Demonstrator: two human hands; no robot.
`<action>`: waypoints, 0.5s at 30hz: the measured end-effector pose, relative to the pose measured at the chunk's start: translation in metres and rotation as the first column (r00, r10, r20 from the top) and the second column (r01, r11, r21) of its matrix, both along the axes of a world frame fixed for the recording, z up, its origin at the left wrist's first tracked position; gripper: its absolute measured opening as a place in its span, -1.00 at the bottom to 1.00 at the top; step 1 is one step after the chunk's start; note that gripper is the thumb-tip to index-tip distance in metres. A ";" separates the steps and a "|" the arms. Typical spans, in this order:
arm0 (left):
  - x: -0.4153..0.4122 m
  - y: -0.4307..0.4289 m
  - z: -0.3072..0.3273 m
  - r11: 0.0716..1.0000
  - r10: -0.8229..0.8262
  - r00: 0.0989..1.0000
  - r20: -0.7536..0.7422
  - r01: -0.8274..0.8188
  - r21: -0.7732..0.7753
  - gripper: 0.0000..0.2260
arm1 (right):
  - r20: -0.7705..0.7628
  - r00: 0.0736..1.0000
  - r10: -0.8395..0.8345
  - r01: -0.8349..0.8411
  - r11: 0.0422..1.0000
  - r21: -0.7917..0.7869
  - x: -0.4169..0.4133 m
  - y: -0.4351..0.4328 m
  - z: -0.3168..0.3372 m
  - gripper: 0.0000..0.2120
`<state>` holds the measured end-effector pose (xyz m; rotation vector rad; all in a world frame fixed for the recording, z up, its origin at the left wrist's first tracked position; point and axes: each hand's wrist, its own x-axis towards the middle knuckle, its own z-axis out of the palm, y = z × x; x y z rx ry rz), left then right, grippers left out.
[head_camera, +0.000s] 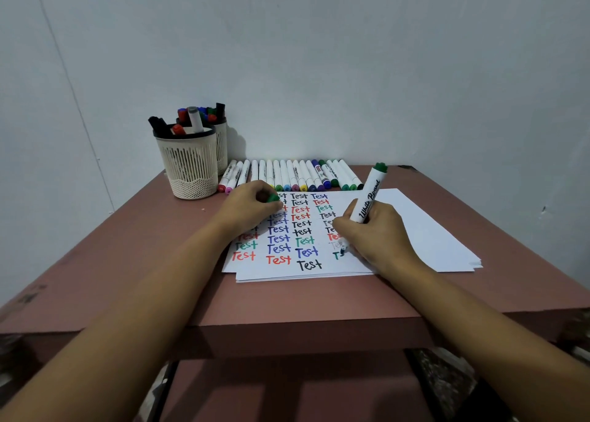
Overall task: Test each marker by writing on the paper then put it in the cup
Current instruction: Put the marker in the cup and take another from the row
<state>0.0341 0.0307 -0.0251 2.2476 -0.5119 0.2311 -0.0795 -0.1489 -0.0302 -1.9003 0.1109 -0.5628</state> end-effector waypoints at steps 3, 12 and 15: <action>0.001 0.000 -0.001 1.000 -0.004 1.000 -0.006 0.004 0.004 -0.78 | -0.024 0.999 0.038 -0.037 0.999 0.008 -0.001 0.000 0.000 -0.74; 0.000 0.000 0.000 1.000 -0.008 1.000 -0.004 0.008 -0.003 -0.79 | 0.056 0.994 -0.096 0.100 0.992 -0.079 -0.003 0.000 0.003 -0.69; 0.000 0.000 0.000 1.000 -0.004 1.000 -0.006 0.004 0.005 -0.78 | 0.046 0.995 -0.084 0.088 0.990 -0.106 -0.004 0.001 0.003 -0.68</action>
